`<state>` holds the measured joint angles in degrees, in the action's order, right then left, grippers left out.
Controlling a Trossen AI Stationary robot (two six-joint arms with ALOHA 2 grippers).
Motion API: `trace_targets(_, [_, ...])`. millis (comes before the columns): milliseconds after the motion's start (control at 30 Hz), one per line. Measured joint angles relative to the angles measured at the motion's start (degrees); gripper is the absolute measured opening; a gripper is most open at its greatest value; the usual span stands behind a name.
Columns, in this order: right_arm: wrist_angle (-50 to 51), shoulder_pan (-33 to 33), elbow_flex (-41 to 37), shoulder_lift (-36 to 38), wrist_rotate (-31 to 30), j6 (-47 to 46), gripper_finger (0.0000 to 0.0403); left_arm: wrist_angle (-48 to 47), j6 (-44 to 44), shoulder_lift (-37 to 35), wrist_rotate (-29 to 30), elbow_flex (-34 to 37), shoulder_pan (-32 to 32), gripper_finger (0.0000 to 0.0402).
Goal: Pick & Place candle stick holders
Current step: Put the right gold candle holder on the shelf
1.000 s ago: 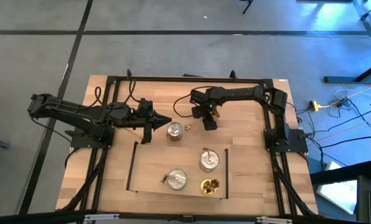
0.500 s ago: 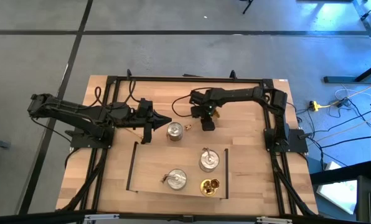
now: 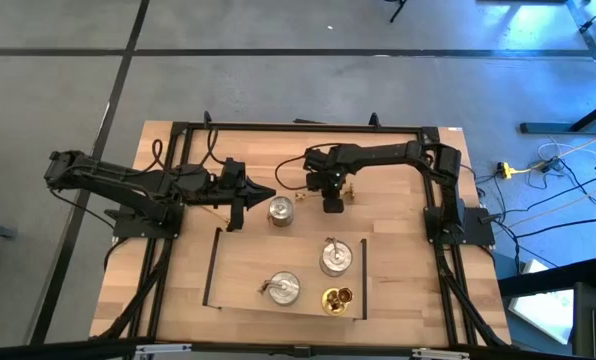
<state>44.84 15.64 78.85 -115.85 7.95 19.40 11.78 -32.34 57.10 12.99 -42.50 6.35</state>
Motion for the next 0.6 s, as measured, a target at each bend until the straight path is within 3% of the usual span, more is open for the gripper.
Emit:
trace_targets(267, [4.4,0.0,5.1,0.0,-1.1,-2.5,0.0016,0.0,-0.1,0.0,0.2,0.0,0.0,0.0001])
trace_targets(600, [9.7,0.1,23.8,0.0,-5.0,-2.2,0.0016,0.0,0.0,0.0,0.9,0.0,0.0,0.0003])
